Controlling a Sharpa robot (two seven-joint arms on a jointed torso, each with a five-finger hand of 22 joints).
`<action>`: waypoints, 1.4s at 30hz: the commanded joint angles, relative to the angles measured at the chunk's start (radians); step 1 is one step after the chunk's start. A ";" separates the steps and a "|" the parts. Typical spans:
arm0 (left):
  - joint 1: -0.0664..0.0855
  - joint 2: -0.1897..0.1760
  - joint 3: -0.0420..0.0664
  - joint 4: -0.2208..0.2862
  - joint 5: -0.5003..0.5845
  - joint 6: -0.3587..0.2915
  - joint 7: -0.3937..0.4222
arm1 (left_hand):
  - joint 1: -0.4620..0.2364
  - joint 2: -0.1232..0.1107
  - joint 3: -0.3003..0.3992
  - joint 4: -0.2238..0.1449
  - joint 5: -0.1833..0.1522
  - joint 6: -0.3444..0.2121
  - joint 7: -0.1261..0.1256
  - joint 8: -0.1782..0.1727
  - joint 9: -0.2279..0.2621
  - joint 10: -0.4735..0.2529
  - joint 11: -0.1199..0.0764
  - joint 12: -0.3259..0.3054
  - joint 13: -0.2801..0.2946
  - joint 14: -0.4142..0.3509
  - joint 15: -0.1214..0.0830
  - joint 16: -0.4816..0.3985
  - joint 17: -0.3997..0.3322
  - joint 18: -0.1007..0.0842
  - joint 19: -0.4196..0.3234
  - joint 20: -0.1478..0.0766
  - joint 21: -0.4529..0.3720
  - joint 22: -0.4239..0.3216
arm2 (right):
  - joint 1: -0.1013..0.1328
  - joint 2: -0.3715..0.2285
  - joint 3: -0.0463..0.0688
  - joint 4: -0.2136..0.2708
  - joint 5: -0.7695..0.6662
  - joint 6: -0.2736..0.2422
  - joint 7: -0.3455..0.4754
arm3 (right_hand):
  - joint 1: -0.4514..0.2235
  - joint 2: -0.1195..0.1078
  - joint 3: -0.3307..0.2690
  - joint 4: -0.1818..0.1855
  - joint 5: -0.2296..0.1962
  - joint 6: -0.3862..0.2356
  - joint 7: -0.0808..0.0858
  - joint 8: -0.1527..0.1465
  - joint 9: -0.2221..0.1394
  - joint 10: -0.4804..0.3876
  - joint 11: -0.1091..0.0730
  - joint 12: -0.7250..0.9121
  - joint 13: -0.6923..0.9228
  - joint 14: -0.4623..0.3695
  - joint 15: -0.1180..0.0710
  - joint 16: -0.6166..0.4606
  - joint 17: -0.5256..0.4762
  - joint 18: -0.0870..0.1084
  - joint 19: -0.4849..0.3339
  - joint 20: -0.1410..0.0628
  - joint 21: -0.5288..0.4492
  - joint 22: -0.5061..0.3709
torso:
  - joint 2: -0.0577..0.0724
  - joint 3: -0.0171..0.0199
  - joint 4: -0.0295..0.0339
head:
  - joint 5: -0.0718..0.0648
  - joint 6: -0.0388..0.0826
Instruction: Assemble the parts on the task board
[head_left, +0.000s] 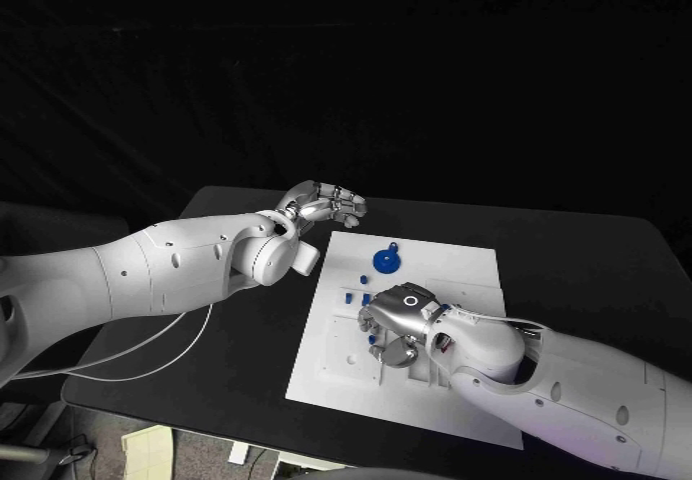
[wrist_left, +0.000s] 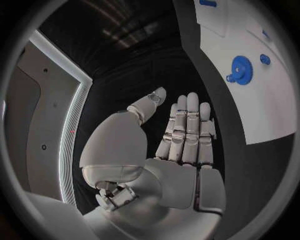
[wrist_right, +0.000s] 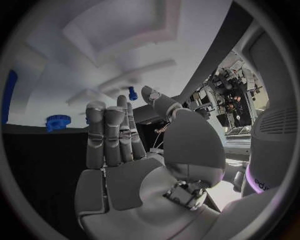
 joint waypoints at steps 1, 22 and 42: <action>0.002 0.001 0.001 0.001 0.006 0.014 0.005 | -0.003 0.000 -0.004 0.004 0.001 -0.008 -0.001 -0.001 -0.001 -0.006 0.000 -0.007 -0.001 0.004 0.006 -0.005 0.001 0.003 -0.001 0.008 -0.005 0.001 | -0.001 -0.011 0.000 0.011 0.006 -0.056 -0.002 | 0.001 -0.012 -0.004 0.002 -0.007 -0.006 0.000 -0.006 -0.001 -0.006 0.000 -0.004 0.000 0.001 0.010 -0.005 0.001 0.085 -0.005 -0.001 -0.002 0.014 | 0.000 0.0001 0.0003 | -0.002 0.003; 0.002 -0.002 0.000 -0.010 0.006 0.002 0.027 | -0.001 0.001 -0.003 0.004 0.002 -0.006 -0.001 0.001 -0.001 -0.004 -0.001 -0.005 -0.001 0.007 0.005 -0.007 0.006 0.003 0.000 0.008 -0.006 0.002 | 0.034 -0.251 0.126 0.170 0.253 -0.048 0.062 | 0.018 -0.018 -0.034 0.011 0.027 -0.036 0.011 -0.014 -0.007 -0.014 0.001 -0.004 0.005 0.019 0.010 0.010 0.014 0.085 0.013 -0.006 0.015 0.017 | 0.001 0.0021 -0.0008 | -0.055 0.043; 0.002 0.002 0.000 -0.016 0.010 0.008 0.025 | -0.001 0.001 -0.004 0.005 0.002 -0.006 -0.001 0.001 -0.001 -0.003 -0.001 -0.004 0.000 0.009 0.005 -0.009 0.009 0.004 0.002 0.008 -0.006 0.003 | 0.043 -0.281 0.119 0.062 0.191 0.072 0.049 | 0.028 -0.019 -0.088 0.000 0.030 -0.078 0.023 -0.024 -0.015 -0.122 0.032 -0.007 -0.034 0.023 0.040 0.024 0.022 0.085 0.034 -0.015 0.006 0.002 | 0.001 0.0006 0.0010 | -0.059 0.045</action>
